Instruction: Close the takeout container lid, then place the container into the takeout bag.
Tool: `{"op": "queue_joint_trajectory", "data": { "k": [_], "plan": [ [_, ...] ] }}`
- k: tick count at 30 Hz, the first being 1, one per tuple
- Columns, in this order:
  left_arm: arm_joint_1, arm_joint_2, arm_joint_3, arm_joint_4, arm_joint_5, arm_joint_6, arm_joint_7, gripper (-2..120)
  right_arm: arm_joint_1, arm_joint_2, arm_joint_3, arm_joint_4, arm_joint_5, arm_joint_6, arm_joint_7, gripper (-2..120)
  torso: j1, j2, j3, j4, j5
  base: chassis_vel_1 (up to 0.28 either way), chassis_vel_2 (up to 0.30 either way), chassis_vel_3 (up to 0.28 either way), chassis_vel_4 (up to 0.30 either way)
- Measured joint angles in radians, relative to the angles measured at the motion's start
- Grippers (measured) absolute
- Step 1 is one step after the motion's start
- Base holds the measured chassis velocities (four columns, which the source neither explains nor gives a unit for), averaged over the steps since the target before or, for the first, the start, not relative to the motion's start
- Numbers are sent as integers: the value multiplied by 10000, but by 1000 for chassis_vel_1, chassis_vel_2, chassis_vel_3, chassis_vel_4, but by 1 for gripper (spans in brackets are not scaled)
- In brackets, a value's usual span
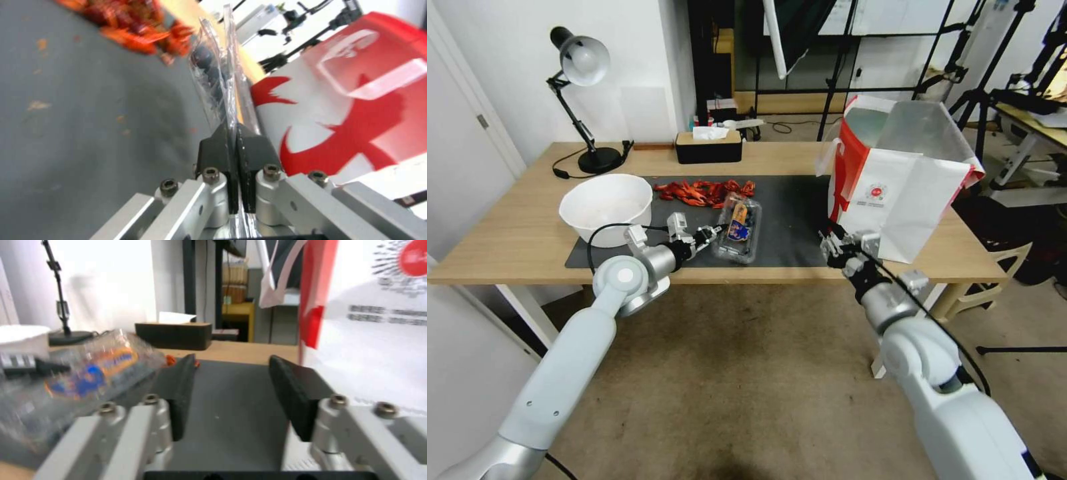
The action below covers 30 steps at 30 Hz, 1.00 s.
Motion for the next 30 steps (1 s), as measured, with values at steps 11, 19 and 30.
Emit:
{"op": "queue_joint_trajectory", "data": {
  "k": [11,19,30],
  "plan": [
    [-59,303,46,-301,965,-1476,1051,0,-1300,440,140,-262,-1383,1492,83,84,0,0,0,0,-1,0,0,0,0],
    [-960,315,113,175,1662,-2560,1849,0,-1899,764,24,-281,-1680,1782,145,100,0,0,1,0,0,0,0,0,0],
    [-3287,-455,1514,1301,2309,-4300,1980,0,-2343,1298,-110,-337,-2255,2045,185,100,2,-1,3,-3,-3,0,0,0,0]
  ]
}}
